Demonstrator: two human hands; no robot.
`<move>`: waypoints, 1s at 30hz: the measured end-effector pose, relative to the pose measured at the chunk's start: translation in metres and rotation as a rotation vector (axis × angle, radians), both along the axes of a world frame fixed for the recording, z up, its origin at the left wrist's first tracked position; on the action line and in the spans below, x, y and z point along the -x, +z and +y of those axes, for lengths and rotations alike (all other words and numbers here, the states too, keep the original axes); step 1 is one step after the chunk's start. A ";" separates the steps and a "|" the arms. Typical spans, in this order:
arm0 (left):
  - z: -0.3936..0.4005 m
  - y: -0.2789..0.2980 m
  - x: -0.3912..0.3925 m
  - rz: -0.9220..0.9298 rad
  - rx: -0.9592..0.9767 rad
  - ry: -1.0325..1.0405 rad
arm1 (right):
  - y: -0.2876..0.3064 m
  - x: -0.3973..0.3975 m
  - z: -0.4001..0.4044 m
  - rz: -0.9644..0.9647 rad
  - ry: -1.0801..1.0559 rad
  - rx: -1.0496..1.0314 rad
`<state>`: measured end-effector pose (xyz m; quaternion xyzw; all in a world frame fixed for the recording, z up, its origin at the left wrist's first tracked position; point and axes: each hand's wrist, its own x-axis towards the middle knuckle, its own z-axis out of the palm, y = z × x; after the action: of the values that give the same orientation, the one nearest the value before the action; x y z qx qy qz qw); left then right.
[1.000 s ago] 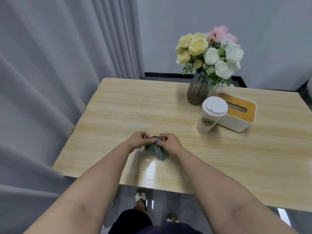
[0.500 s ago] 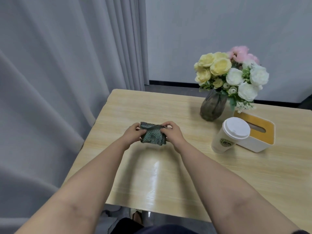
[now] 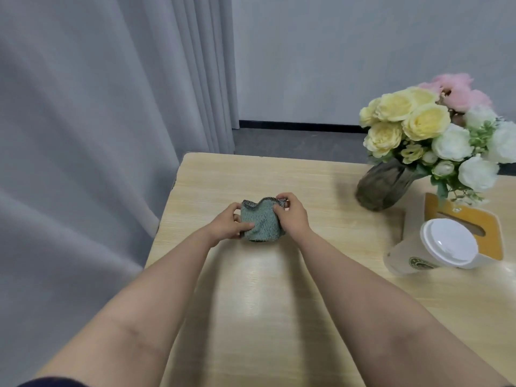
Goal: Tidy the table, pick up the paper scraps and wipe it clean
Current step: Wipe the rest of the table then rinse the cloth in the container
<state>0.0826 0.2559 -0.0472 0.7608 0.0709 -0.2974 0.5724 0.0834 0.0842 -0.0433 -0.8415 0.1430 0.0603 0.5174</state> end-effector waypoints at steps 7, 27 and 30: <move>-0.014 -0.025 -0.041 -0.074 -0.150 0.112 | -0.021 -0.045 -0.006 0.025 0.048 0.086; 0.069 -0.083 -0.092 -0.399 -1.044 -0.191 | -0.106 -0.095 0.001 0.030 0.455 0.871; 0.081 -0.091 -0.102 -0.404 -1.066 -0.208 | -0.106 -0.114 -0.007 0.105 0.278 0.892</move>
<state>0.1850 0.3370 -0.1382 0.9887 0.0251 -0.1244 0.0800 0.1974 0.0771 -0.1489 -0.9887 0.0667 0.1043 0.0841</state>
